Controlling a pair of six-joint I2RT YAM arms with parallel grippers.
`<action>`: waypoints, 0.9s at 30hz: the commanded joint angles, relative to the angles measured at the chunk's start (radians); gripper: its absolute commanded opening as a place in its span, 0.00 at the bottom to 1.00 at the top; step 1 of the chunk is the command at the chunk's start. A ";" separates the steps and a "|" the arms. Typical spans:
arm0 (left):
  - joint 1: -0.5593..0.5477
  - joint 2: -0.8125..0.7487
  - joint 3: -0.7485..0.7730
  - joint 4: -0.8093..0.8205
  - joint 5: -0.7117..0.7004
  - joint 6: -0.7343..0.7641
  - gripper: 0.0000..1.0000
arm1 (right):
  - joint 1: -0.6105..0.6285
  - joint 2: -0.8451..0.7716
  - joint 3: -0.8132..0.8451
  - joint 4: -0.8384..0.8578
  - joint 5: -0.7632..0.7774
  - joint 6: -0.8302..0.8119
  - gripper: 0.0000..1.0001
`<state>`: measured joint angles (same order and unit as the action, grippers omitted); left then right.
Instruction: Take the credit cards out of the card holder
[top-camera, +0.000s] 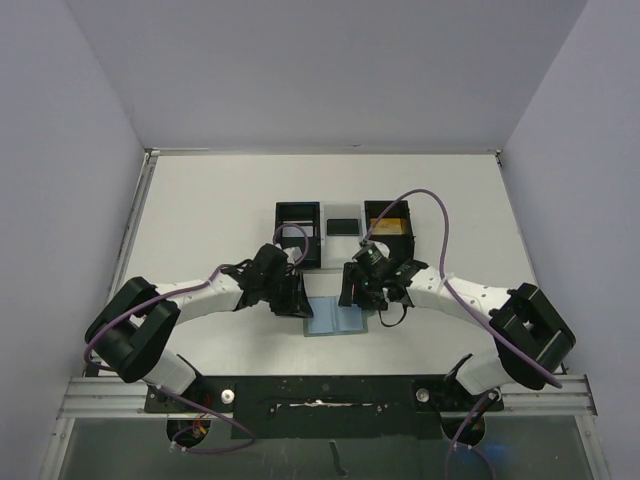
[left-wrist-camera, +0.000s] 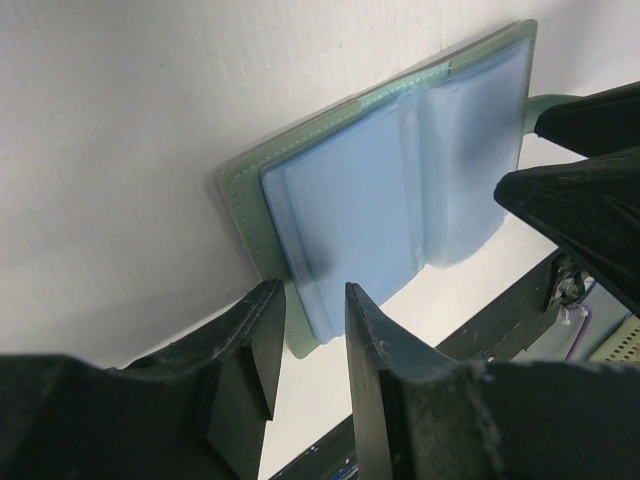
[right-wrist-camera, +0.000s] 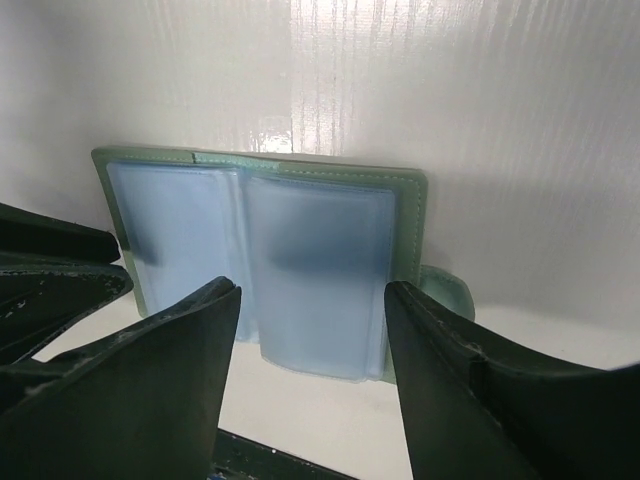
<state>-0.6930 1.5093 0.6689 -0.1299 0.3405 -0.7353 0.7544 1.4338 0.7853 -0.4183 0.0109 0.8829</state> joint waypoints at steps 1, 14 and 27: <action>-0.003 -0.026 0.050 0.005 0.000 0.026 0.30 | 0.006 0.022 0.000 0.043 -0.016 0.011 0.61; -0.004 -0.019 0.053 0.025 0.016 0.025 0.30 | 0.041 0.067 0.065 -0.052 0.074 0.024 0.66; -0.004 -0.006 0.055 0.020 0.012 0.021 0.30 | 0.046 0.079 0.071 -0.064 0.069 0.016 0.63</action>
<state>-0.6930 1.5093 0.6868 -0.1318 0.3412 -0.7242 0.7937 1.5036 0.8360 -0.4942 0.0761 0.8982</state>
